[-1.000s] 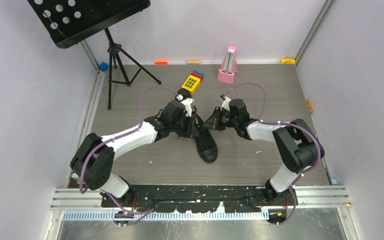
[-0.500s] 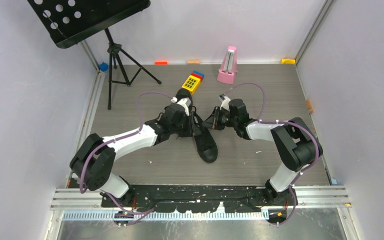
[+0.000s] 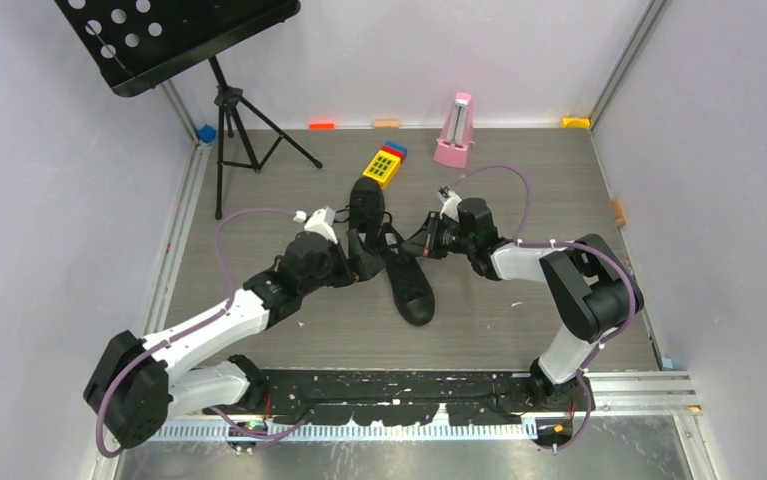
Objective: Tie the shoes
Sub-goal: Wrap the shoelace around the shoelace.
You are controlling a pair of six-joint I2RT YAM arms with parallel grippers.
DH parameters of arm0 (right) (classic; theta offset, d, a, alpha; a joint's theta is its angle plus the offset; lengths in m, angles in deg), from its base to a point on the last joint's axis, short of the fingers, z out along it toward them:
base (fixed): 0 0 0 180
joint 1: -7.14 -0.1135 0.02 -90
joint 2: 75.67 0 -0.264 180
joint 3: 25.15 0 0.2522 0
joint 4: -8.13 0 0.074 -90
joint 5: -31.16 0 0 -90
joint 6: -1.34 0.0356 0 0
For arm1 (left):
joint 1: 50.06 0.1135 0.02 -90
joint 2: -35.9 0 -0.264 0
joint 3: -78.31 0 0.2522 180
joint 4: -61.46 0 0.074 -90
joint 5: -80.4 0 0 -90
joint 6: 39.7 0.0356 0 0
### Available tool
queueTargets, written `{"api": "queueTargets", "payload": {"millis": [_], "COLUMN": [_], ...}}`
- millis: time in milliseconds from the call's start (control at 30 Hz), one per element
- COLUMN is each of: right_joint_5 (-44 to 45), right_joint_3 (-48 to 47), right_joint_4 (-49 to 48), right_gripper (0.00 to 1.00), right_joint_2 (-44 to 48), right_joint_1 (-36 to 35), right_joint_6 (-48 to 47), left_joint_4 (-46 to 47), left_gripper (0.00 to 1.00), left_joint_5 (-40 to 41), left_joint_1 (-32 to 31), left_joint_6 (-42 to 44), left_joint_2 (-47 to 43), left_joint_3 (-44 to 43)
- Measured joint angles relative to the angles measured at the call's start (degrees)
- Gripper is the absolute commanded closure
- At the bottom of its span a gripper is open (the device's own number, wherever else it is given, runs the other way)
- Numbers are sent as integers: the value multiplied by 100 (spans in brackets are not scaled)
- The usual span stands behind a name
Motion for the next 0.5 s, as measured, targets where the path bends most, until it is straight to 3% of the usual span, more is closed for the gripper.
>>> {"api": "queueTargets", "payload": {"millis": [33, 133, 367, 500], "right_joint_5": [-2, -17, -26, -28], "right_joint_3": [0, 20, 122, 153], "right_joint_4": [-20, -92, -278, -352], "right_gripper": [100, 100, 100, 100], "right_joint_2": [0, 0, 0, -11], "right_joint_1": [2, 0, 0, 2], "right_joint_6": [9, 28, 116, 144], "left_joint_4": [103, -96, -308, -299], "left_gripper": [36, 33, 46, 52], "left_joint_5": [-4, 111, 898, 1360], "left_joint_1": [46, 0, -1167, -1504], "left_joint_6": [-74, -210, -704, -898], "left_joint_2": [-129, -107, 767, 1311], "left_joint_3": [203, 297, -387, -605]}}
